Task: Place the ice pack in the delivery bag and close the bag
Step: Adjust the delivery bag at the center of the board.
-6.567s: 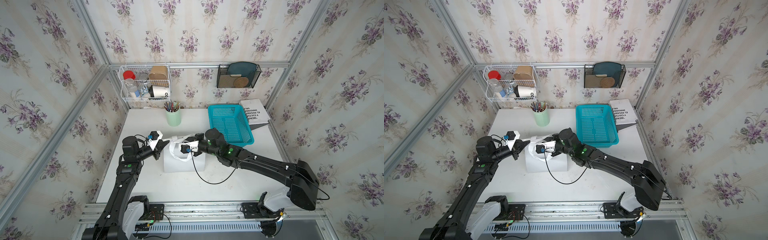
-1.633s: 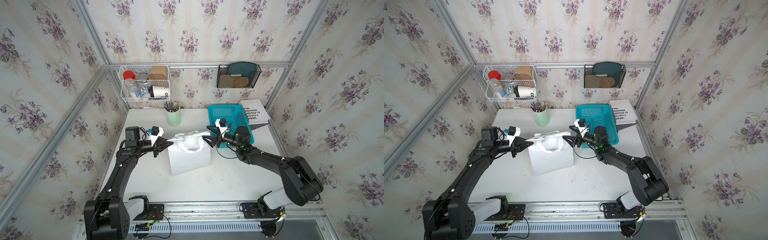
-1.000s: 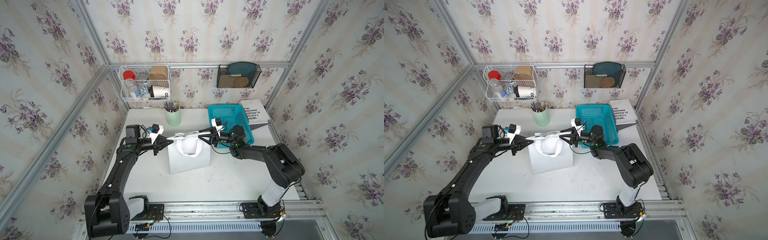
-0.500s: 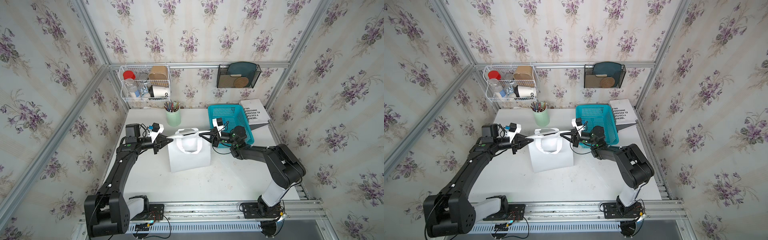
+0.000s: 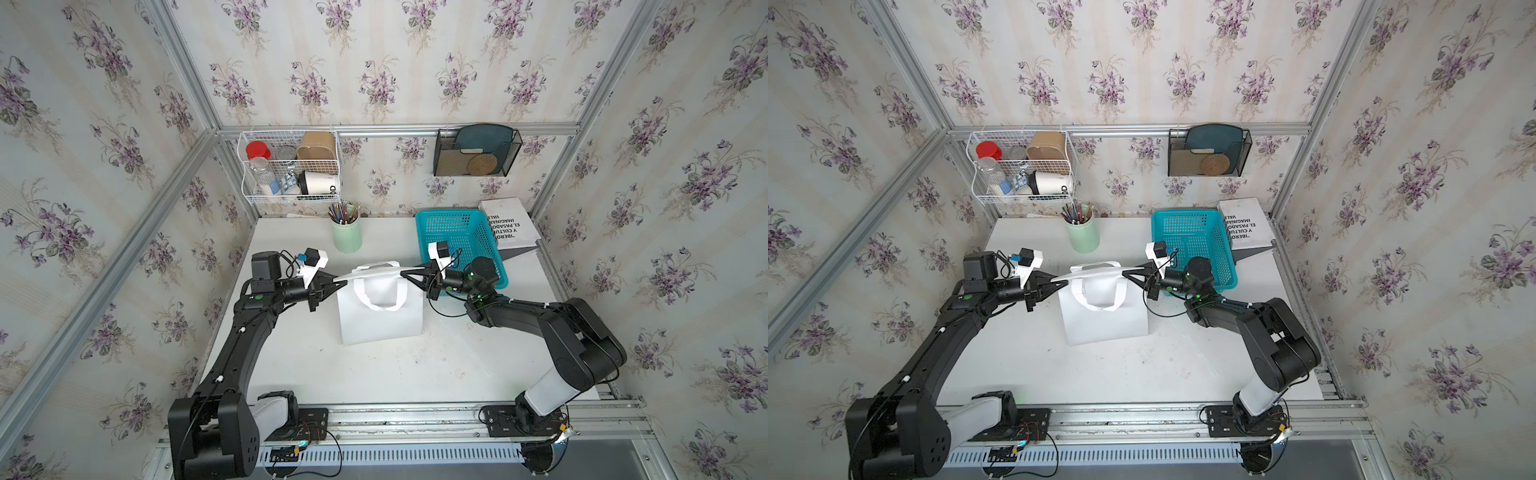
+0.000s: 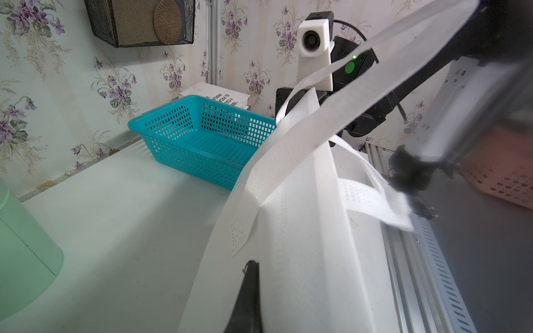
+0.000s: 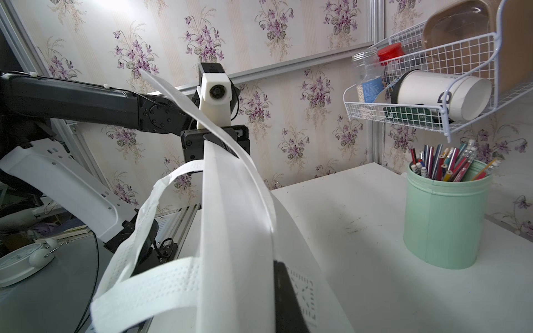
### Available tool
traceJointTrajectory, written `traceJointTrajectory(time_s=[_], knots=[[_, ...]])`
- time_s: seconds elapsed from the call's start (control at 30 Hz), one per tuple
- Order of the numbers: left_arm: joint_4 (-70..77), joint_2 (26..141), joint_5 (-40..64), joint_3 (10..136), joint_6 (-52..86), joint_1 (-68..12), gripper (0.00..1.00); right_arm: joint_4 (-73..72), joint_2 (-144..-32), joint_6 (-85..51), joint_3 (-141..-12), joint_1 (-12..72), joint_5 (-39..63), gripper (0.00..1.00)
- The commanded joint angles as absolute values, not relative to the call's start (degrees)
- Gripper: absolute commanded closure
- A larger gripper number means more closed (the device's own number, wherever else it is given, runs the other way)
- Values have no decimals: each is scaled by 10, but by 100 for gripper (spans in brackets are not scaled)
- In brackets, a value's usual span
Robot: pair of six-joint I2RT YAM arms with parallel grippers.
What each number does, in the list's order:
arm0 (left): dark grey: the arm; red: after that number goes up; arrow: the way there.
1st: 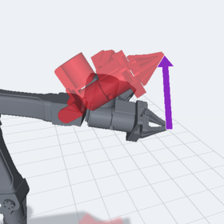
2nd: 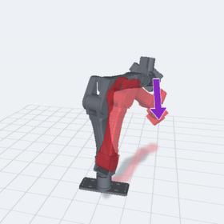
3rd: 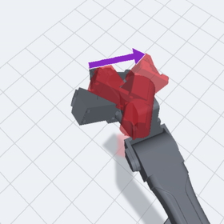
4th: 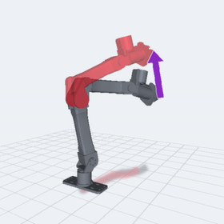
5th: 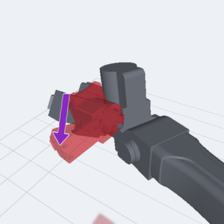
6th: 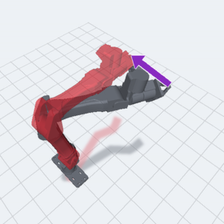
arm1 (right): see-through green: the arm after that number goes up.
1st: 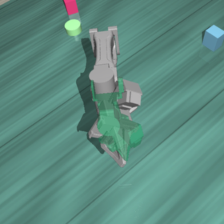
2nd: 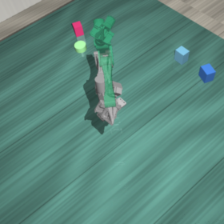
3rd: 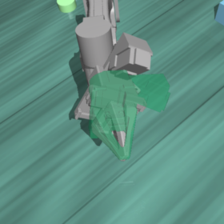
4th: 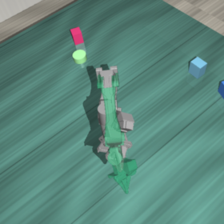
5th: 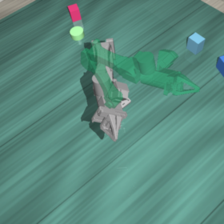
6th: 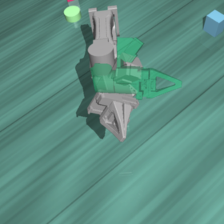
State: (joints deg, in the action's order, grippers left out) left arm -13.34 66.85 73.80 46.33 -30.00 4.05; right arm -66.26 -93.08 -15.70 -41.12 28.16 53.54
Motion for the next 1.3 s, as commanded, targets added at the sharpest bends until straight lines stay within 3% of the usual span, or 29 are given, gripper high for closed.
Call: traceJointTrajectory(time_s=[0.0,0.2,0.43,0.7,0.8,0.93,1.27], knots=[[-113,664,737,461,-290,52,86,-648,-913,-113,-418,281,448,100],[-132,638,742,468,-318,51,62,-612,-904,-71,-425,292,468,100],[-233,558,565,503,-406,63,58,-577,-897,-31,-429,292,481,100],[-142,470,399,554,-248,81,38,-560,-892,-2,-428,292,485,100],[-158,514,455,624,-184,80,31,-536,-883,29,-428,291,490,100],[-171,608,563,693,-125,61,31,-503,-873,72,-429,292,501,100],[-403,795,516,844,-306,-68,31,-410,-862,200,-454,292,550,100]])
